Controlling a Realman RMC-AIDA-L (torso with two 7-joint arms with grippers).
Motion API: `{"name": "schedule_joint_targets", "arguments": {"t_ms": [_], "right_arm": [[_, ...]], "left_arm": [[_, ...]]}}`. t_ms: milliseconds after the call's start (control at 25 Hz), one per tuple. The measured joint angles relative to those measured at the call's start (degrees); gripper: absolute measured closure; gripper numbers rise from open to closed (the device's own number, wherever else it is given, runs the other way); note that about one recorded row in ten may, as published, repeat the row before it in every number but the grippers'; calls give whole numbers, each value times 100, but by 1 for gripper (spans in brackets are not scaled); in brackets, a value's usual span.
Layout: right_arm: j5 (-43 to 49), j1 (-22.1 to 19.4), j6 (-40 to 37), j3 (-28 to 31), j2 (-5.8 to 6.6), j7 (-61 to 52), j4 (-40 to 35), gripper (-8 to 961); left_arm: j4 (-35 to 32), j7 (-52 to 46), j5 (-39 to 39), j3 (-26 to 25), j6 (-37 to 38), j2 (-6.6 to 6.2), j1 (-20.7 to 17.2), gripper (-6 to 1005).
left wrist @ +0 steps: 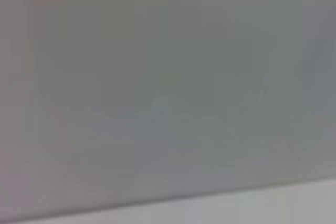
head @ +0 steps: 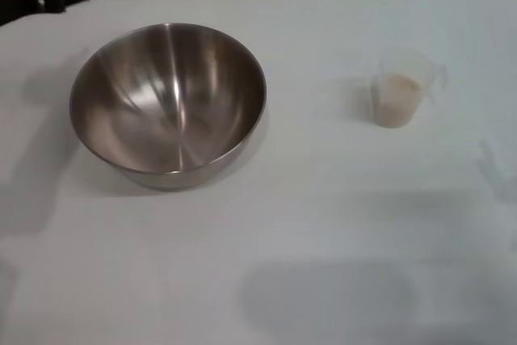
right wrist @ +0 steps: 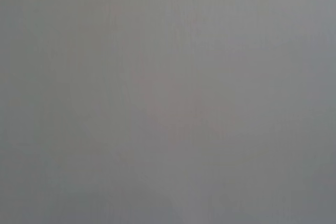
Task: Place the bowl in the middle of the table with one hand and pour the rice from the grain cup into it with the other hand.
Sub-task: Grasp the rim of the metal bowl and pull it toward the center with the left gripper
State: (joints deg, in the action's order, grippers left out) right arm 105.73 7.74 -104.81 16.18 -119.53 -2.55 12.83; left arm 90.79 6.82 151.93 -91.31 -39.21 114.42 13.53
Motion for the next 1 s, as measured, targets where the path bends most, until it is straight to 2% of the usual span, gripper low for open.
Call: {"name": "schedule_joint_targets", "arguments": {"t_ms": [80,120,200,360,520,1000], "right_arm": [[0,0,10,-14,0,0,1,115],[0,0,17,-16,0,0,0,115],[9,0,56,-18,0,0,3,116],[17,0,107,-19,-3,0,5,117],[25,0,109,-19,-3,0,11,118],[41,-30,147,-19,0,0,0,117]], "left_arm": [[-8,623,-543,-480,-620,150,162,213],[-54,1003,-840,-815,-903,264,242,213],[-186,1544,-1367,-1310,-1376,365,344,213],[-464,2156,-2058,-1717,-1840,355,387,213],[-495,2480,-2130,-1734,-1866,384,226,213],[-435,2693,-1893,-1103,-1565,400,-49,208]]}}
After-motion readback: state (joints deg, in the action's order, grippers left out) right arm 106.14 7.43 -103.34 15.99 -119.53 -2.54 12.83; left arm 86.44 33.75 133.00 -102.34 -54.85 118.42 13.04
